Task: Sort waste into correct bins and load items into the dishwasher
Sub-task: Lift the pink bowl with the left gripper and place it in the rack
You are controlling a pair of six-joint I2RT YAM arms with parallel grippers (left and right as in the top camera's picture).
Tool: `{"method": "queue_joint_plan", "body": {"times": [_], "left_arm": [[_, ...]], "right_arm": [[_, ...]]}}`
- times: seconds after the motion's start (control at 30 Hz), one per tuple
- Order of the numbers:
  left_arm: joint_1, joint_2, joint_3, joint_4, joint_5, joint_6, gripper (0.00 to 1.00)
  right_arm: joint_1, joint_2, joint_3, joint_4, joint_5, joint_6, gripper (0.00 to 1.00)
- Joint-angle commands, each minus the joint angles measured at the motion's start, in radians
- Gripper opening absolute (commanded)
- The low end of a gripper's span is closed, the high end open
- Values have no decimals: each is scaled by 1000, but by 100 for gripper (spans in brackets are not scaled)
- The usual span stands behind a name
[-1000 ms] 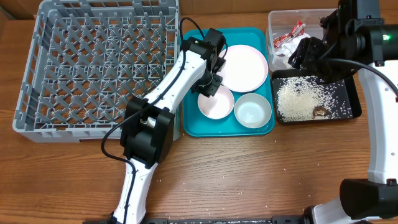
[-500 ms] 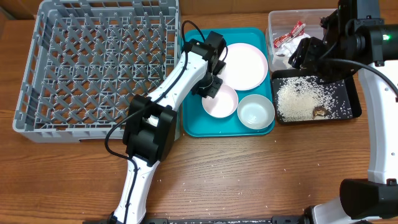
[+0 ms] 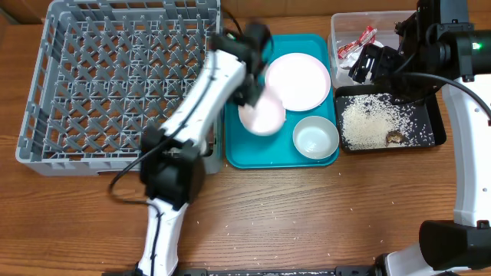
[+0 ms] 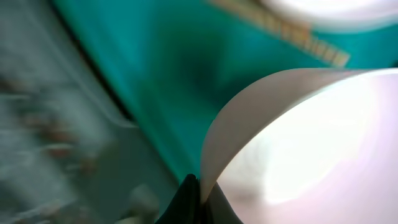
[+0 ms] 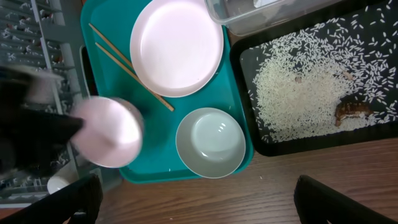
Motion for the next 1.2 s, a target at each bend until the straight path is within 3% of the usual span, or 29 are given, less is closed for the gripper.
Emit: {"method": "queue_joint_plan", "body": {"times": [0.0,0.23,0.37,0.53,0.8,1.17], "left_arm": [[59,-220,121,31,-130,-100,4],[92,-315,126,167,-652,-192,4],[92,-257,125,222,-951,-193,4],[95,-130,125,315,-1221,-187,4],[89,74,125,500,-1283,-97,4],[72,232,125,526,-1287,-61,4]], "right_arm": [[5,-9,-5,6,8,-3,100],[5,-9,-5,5,7,-3,100],[5,-9,-5,5,7,-3,100],[5,-9,-5,5,7,-3,100],[5,-9,-5,5,8,-3,100],[5,-9,-5,5,7,-3,100]]}}
